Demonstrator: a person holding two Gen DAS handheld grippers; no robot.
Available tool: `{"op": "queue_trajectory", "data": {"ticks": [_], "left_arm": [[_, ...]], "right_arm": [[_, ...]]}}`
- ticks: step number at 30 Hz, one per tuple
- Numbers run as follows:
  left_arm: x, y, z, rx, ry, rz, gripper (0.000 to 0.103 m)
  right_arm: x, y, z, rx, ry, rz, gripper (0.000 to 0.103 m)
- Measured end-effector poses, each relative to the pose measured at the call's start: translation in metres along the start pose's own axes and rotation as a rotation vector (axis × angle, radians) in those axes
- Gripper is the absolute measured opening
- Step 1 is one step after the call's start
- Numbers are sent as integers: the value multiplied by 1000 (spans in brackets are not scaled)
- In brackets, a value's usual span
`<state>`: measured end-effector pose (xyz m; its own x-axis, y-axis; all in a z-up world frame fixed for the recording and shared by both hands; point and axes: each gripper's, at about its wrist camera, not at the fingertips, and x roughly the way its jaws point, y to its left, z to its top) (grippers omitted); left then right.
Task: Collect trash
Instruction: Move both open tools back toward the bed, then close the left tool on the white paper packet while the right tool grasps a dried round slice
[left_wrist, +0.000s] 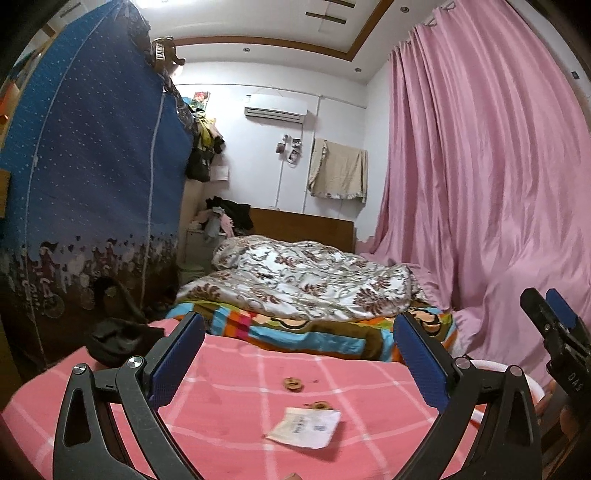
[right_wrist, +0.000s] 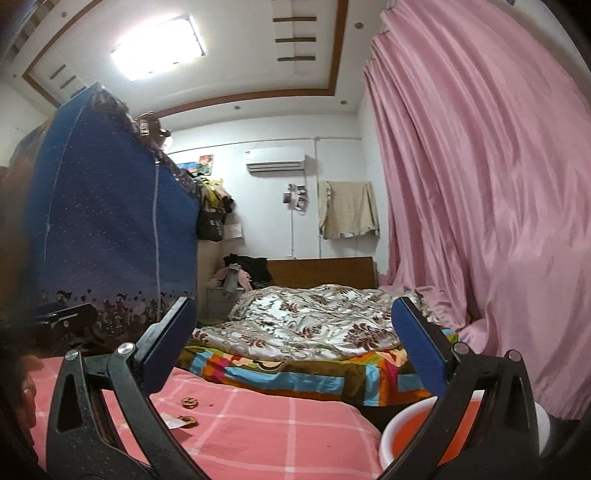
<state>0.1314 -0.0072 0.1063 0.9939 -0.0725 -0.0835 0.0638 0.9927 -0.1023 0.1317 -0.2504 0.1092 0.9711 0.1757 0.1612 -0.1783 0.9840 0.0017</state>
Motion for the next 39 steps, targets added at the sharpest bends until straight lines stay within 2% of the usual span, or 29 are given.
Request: {"op": "queue_trajectory", "data": {"ticks": [13, 19, 26, 32, 39], "left_arm": [[0, 35, -15, -8, 29, 58, 100], [11, 38, -25, -4, 110, 56, 100], [42, 43, -38, -38, 264, 49, 100], [82, 40, -54, -42, 471, -25, 100], [118, 24, -75, -42, 670, -164, 100]], "right_arm": [[26, 46, -22, -90, 59, 138, 103], [40, 59, -36, -122, 139, 163, 103], [60, 53, -49, -121, 267, 128, 103], [81, 47, -64, -105, 381, 118, 103], [85, 51, -70, -149, 407, 98, 103]]}}
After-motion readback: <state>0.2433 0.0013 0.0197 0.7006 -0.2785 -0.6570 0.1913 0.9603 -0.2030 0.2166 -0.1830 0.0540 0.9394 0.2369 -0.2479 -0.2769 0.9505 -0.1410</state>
